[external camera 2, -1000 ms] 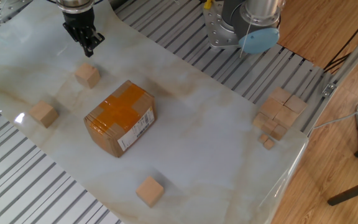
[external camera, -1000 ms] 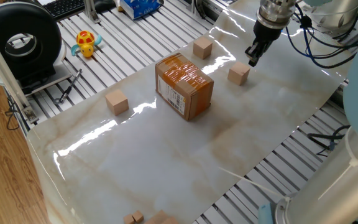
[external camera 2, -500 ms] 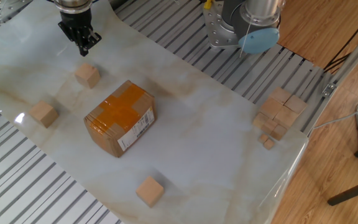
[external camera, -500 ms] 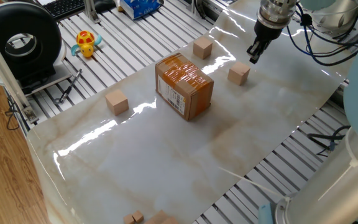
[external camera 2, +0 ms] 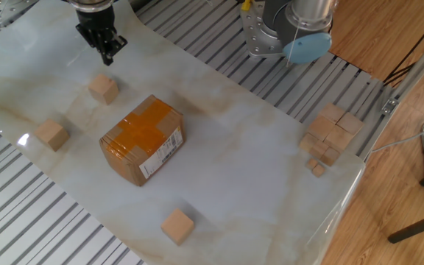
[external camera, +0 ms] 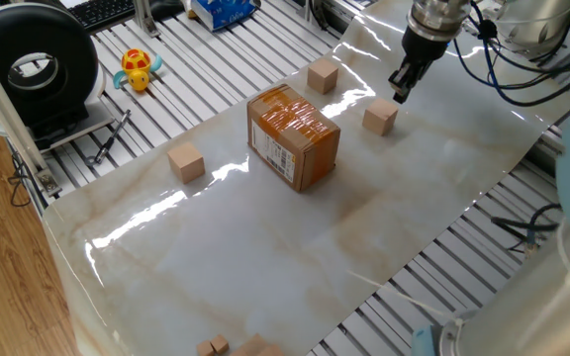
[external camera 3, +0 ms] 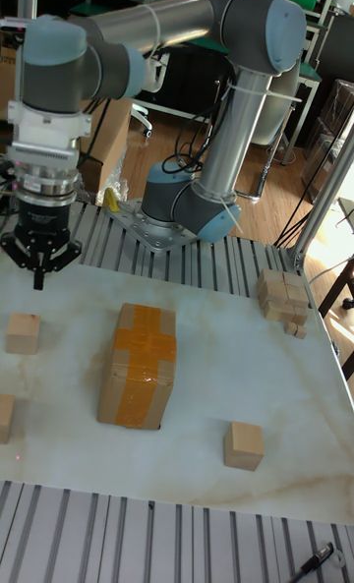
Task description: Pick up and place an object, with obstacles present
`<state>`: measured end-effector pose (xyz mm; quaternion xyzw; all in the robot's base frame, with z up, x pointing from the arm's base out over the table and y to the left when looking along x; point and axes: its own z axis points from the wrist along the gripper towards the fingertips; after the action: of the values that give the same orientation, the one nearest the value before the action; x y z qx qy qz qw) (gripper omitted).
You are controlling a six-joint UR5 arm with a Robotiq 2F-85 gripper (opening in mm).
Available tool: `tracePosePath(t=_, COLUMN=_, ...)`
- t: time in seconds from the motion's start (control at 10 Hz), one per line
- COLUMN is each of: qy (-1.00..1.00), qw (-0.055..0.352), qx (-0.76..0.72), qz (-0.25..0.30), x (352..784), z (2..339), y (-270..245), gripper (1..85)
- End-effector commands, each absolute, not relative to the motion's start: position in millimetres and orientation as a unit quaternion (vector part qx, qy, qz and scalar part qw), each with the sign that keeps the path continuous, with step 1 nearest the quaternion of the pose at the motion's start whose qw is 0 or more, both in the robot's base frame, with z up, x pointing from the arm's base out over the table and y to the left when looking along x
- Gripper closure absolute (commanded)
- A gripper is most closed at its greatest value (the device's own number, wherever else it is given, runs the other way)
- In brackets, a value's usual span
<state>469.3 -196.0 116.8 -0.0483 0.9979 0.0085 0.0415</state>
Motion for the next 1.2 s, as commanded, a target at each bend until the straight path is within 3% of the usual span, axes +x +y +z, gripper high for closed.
tracePosePath(t=0.0, qy=0.998, qw=0.045, qx=-0.04, qz=-0.003, x=465, z=140, y=-181, gripper=84.3)
tracePosePath(t=0.2, qy=0.997, qw=0.048, qx=-0.063, qz=-0.013, x=467, z=140, y=-187, gripper=84.3)
tracePosePath(t=0.6, qy=0.988, qw=0.097, qx=-0.12, qz=-0.008, x=490, z=135, y=-182, gripper=84.3)
tracePosePath(t=0.9, qy=0.995, qw=0.059, qx=-0.081, qz=0.005, x=490, z=198, y=-127, gripper=84.3)
tracePosePath(t=1.1, qy=0.995, qw=0.071, qx=-0.069, qz=0.002, x=502, z=215, y=-102, gripper=84.3)
